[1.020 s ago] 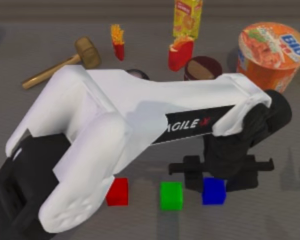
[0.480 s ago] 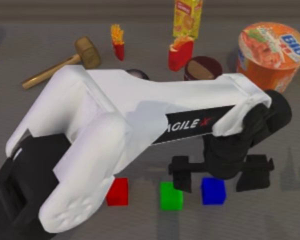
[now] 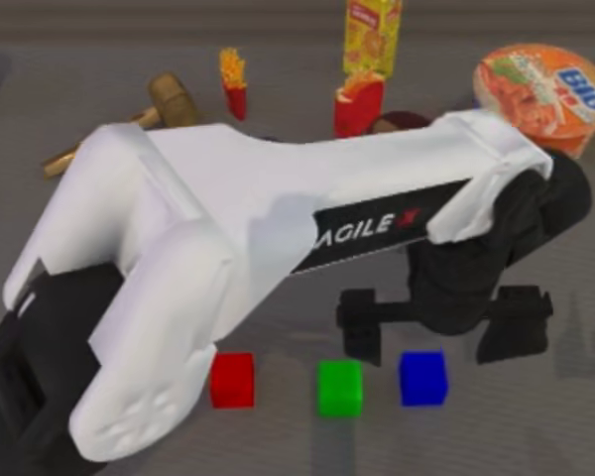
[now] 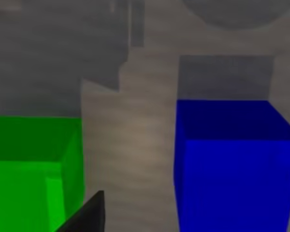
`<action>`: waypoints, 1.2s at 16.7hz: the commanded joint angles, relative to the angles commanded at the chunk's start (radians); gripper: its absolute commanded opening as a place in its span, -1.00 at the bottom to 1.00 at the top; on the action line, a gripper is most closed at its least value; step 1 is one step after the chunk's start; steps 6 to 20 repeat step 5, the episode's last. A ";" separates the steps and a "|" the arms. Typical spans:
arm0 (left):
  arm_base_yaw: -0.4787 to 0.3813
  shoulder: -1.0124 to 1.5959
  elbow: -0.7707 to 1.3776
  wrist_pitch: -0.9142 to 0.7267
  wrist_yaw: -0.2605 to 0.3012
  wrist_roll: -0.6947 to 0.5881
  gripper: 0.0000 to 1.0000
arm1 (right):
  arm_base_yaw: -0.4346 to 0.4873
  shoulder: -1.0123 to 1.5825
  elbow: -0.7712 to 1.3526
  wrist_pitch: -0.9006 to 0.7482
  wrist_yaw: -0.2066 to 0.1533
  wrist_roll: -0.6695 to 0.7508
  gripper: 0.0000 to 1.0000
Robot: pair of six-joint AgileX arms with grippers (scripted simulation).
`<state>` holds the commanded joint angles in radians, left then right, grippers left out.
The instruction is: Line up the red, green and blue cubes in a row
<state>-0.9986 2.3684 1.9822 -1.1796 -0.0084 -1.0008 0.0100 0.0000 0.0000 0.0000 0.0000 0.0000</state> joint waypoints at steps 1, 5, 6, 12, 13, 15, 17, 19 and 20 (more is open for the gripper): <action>0.002 -0.007 0.030 -0.042 0.000 0.000 1.00 | 0.000 0.000 0.000 0.000 0.000 0.000 1.00; 0.009 -0.029 0.101 -0.129 -0.002 0.001 1.00 | 0.000 0.000 0.000 0.000 0.000 0.000 1.00; 0.009 -0.029 0.101 -0.129 -0.002 0.001 1.00 | 0.000 0.000 0.000 0.000 0.000 0.000 1.00; 0.009 -0.029 0.101 -0.129 -0.002 0.001 1.00 | 0.000 0.000 0.000 0.000 0.000 0.000 1.00; 0.009 -0.029 0.101 -0.129 -0.002 0.001 1.00 | 0.000 0.000 0.000 0.000 0.000 0.000 1.00; 0.009 -0.029 0.101 -0.129 -0.002 0.001 1.00 | 0.000 0.000 0.000 0.000 0.000 0.000 1.00; 0.009 -0.029 0.101 -0.129 -0.002 0.001 1.00 | 0.000 0.000 0.000 0.000 0.000 0.000 1.00; 0.009 -0.029 0.101 -0.129 -0.002 0.001 1.00 | 0.000 0.000 0.000 0.000 0.000 0.000 1.00; 0.009 -0.029 0.101 -0.129 -0.002 0.001 1.00 | 0.000 0.000 0.000 0.000 0.000 0.000 1.00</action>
